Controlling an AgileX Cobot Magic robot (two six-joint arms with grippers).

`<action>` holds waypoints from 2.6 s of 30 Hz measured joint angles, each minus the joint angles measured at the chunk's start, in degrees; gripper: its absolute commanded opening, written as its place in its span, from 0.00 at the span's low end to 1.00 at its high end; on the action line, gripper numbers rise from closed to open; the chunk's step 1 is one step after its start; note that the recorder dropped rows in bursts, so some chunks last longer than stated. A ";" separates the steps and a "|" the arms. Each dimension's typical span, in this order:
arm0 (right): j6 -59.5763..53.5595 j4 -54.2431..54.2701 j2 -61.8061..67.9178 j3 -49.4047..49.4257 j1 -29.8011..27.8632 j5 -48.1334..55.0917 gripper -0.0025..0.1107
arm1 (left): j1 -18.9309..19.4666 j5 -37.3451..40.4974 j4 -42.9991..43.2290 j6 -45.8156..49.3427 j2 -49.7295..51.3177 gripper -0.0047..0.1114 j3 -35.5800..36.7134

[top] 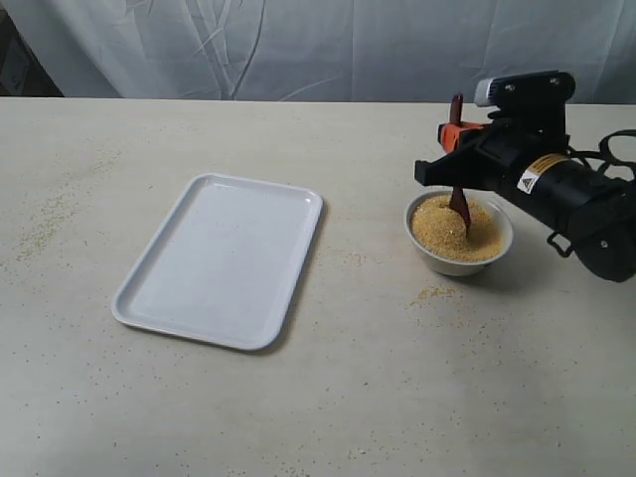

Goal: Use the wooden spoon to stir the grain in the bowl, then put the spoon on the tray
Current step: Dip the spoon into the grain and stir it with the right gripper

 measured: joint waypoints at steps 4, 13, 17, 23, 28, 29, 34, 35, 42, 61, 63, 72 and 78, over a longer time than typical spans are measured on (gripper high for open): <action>-3.31 4.96 -4.42 0.00 0.00 0.43 0.02 | 0.00 0.00 0.00 0.00 0.00 0.04 0.00; 3.68 4.49 -5.64 0.00 3.13 1.73 0.02 | 0.00 0.00 0.00 0.00 0.00 0.04 0.00; 5.69 4.36 -3.60 0.00 5.14 1.73 0.02 | 0.00 0.00 0.00 0.00 0.00 0.04 0.00; 2.30 7.08 0.74 0.00 5.79 1.73 0.02 | 0.00 0.00 0.00 0.00 0.00 0.04 0.00; -3.72 15.26 -0.74 0.00 5.79 2.11 0.02 | 0.00 0.00 0.00 0.00 0.00 0.04 0.00; -4.90 16.22 -1.70 0.00 5.79 2.11 0.02 | 0.00 0.00 0.00 0.00 0.00 0.04 0.00; -12.83 20.39 -6.54 0.00 5.79 1.75 0.02 | 0.00 0.00 0.00 0.00 0.00 0.04 0.00; -15.06 21.97 -7.09 0.00 5.79 1.75 0.02 | 0.00 0.00 0.00 0.00 0.00 0.04 0.00; -19.12 26.59 -4.20 0.00 5.79 3.15 0.02 | 0.00 0.00 0.00 0.00 0.00 0.04 0.00; -1.88 16.48 -3.92 -0.51 6.35 -0.51 0.02 | 0.00 0.00 0.00 0.00 0.00 0.04 0.00; 0.67 14.42 -3.92 -0.51 6.35 -0.51 0.02 | 0.00 0.00 0.00 0.00 0.00 0.04 0.00; -1.72 18.87 1.19 -0.61 6.35 1.66 0.02 | 0.00 0.00 0.00 0.00 0.00 0.04 0.00; -9.64 28.20 -2.20 -0.61 6.35 1.58 0.02 | 0.00 0.00 0.00 0.00 0.00 0.04 0.00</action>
